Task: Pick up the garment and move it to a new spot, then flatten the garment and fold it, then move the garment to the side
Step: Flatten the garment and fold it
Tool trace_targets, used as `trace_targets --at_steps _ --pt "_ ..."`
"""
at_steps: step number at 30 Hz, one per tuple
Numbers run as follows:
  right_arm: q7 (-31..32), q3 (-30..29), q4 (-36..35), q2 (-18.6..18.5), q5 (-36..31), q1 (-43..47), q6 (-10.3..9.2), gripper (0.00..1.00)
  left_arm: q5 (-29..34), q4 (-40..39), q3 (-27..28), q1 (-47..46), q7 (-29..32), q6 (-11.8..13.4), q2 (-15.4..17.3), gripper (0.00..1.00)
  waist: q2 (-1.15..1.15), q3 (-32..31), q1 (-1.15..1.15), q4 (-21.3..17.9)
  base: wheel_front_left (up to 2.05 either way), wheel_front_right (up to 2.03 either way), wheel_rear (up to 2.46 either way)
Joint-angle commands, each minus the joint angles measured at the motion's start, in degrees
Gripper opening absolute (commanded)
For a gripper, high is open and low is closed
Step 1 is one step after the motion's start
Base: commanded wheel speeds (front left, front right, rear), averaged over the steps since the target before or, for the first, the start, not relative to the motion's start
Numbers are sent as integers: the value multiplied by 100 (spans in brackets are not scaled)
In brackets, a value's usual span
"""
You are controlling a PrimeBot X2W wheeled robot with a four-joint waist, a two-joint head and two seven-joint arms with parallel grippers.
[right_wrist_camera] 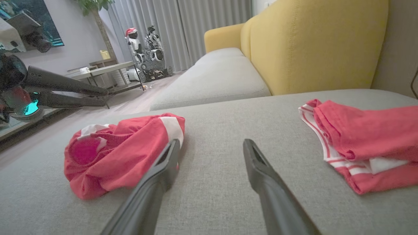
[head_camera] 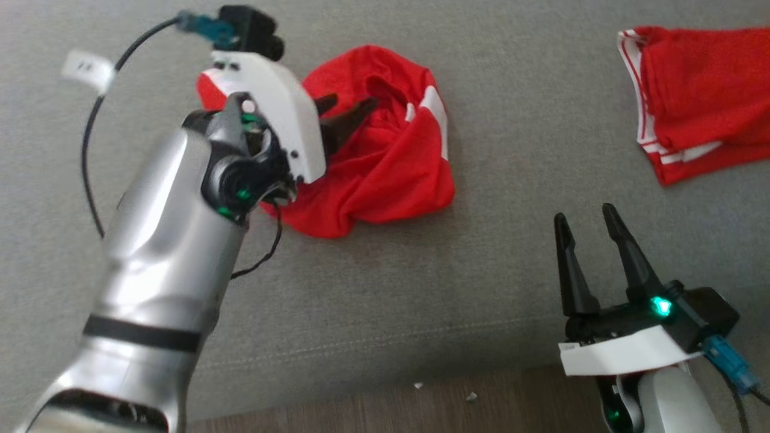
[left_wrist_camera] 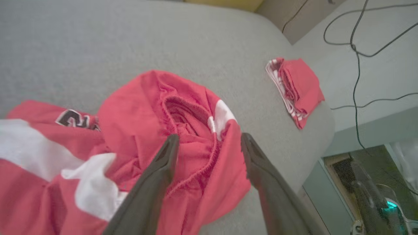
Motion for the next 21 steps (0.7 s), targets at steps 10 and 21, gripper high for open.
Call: trace_targets --at_steps 10,21 --pt "-40 52 -124 87 -48 -476 20 100 168 788 -37 -1105 270 69 113 100 0 452 0 -451 0 0 0" --pt "-40 -351 -104 134 68 -671 20 100 141 1362 -249 -1556 247 -75 187 100 0 732 0 -803 0 0 0"
